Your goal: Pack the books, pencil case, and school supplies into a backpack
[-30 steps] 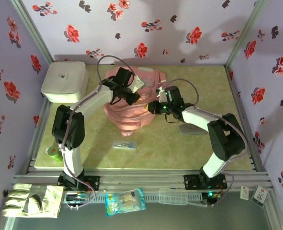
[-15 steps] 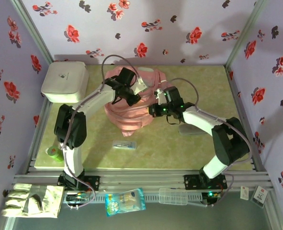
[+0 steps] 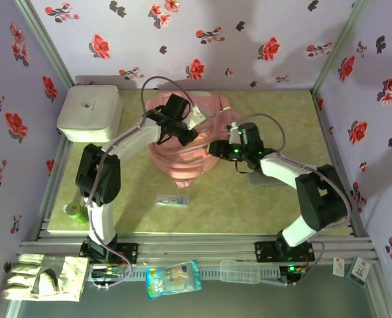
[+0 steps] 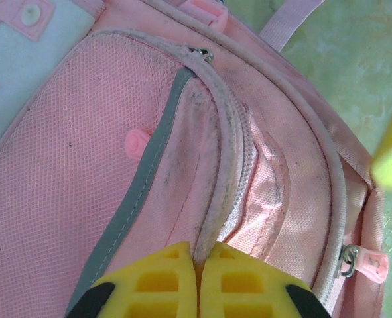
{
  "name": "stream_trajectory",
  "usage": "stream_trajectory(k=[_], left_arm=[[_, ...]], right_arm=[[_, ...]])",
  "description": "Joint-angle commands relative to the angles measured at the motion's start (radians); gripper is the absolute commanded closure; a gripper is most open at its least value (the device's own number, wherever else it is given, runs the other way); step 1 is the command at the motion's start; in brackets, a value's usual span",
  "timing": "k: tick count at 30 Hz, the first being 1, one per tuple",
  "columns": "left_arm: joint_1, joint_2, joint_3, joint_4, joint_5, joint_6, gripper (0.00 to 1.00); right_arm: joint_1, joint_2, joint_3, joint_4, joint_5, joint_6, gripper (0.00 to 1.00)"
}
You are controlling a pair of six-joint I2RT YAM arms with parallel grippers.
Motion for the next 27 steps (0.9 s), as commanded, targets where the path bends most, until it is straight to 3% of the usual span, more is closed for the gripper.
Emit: stream_trajectory(k=[1,7,11,23,27], left_arm=[[0.01,-0.094,-0.034,0.1,0.033,-0.017,1.0],[0.01,-0.132,-0.063,0.143,0.056,-0.019,1.0],[0.01,-0.132,-0.06,0.146,0.056,-0.017,1.0],[0.009,-0.144,-0.081,0.127,0.056,0.0,1.0],[0.009,-0.184,-0.122,0.143,0.041,-0.01,0.83]], right_arm=[[-0.059,-0.032,-0.022,0.151,-0.025,0.216,0.45],[-0.082,0.024,0.034,0.25,-0.05,0.497,0.33],[-0.079,0.104,0.095,0.28,-0.062,0.611,0.31],[-0.025,0.264,0.273,0.274,-0.123,0.671,0.31],[-0.007,0.3,0.32,0.206,-0.125,0.661,0.39]])
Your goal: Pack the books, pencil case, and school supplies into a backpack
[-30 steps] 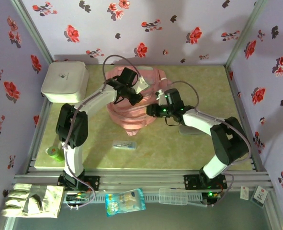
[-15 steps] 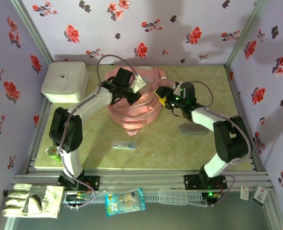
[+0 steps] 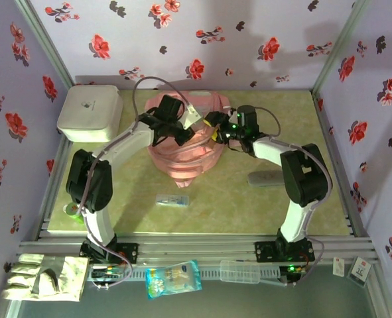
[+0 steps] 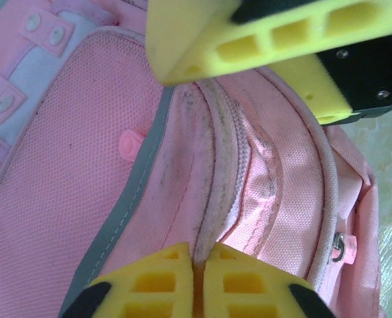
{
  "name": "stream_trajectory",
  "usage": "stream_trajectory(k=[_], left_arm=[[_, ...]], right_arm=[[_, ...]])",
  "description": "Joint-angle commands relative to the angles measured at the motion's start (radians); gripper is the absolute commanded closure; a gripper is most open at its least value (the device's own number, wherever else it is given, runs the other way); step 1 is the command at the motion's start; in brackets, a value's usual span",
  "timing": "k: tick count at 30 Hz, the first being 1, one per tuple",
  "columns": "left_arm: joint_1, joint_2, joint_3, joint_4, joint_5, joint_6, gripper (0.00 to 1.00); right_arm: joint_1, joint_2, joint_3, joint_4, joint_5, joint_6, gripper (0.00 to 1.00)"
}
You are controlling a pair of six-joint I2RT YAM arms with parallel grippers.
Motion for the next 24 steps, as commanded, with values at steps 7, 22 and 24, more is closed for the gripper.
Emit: stream_trajectory(k=[7,22,24], left_arm=[[0.001,-0.159,-0.083,0.046,-0.136,-0.256,0.43],[-0.144,-0.275,-0.333,0.158,-0.266,-0.995,0.35],[-0.161,-0.268,-0.351,0.179,-0.276,-1.027,0.32]], right_arm=[[0.045,0.053,0.124,-0.113,-0.04,-0.046,0.7],[0.072,0.047,0.184,-0.141,-0.03,-0.118,0.82],[0.074,0.045,0.179,-0.143,-0.025,-0.122,0.83]])
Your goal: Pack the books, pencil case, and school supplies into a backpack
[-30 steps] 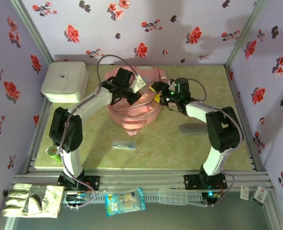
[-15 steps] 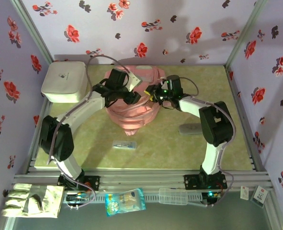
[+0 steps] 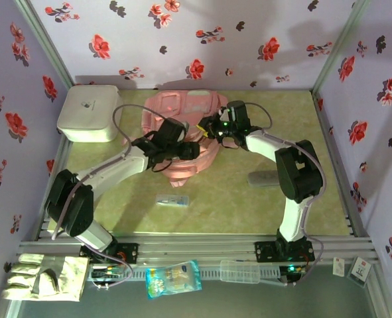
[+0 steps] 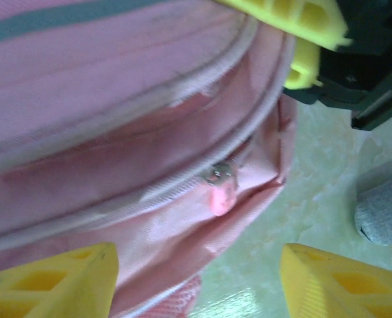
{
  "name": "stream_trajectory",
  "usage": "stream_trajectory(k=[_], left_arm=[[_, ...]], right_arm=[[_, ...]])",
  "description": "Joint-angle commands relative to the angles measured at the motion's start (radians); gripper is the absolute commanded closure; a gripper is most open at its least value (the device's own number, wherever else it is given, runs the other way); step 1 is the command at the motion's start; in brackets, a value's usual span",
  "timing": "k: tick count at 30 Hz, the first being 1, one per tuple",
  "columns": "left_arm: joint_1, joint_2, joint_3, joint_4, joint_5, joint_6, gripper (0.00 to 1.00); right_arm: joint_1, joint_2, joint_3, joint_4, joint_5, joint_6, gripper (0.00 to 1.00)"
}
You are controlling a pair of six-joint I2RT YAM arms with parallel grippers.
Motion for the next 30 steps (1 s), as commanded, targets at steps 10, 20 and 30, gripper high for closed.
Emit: stream_trajectory(k=[10,20,30], left_arm=[[-0.038,0.041,-0.02,0.085,-0.083,-0.195,0.39],[-0.037,0.091,0.023,0.108,-0.071,-0.193,0.61],[-0.039,0.133,0.047,0.15,-0.034,-0.189,0.63]], right_arm=[[0.024,-0.006,0.038,0.064,-0.021,-0.03,0.83],[0.024,-0.013,0.026,0.073,-0.024,-0.028,0.83],[0.025,-0.011,0.023,0.085,-0.028,-0.021,0.83]])
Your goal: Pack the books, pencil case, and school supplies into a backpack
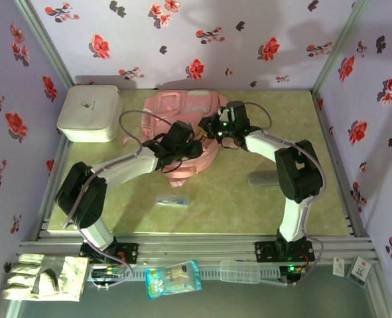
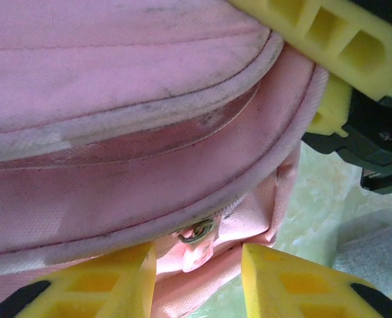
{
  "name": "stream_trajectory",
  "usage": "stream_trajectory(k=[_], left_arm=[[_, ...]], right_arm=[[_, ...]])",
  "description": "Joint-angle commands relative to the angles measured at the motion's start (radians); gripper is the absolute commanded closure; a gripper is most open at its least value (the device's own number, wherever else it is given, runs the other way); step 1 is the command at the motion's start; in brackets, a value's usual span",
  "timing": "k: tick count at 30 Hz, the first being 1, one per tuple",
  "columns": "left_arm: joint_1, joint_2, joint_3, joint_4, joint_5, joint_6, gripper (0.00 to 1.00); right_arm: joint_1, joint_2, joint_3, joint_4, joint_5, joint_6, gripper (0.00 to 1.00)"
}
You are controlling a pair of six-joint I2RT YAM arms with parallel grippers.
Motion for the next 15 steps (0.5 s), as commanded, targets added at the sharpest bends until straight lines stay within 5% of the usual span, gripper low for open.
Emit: stream_trajectory(k=[1,15], left_arm=[[-0.006,0.037,0.045,0.019,0.008,0.002,0.64],[-0.006,0.07,0.091,-0.054,-0.061,-0.013,0.88]], right_arm=[[0.02,-0.01,0.023,0.084,-0.035,-0.008,0.83],[0.02,-0.015,0.009,0.092,-0.024,-0.01,0.84]])
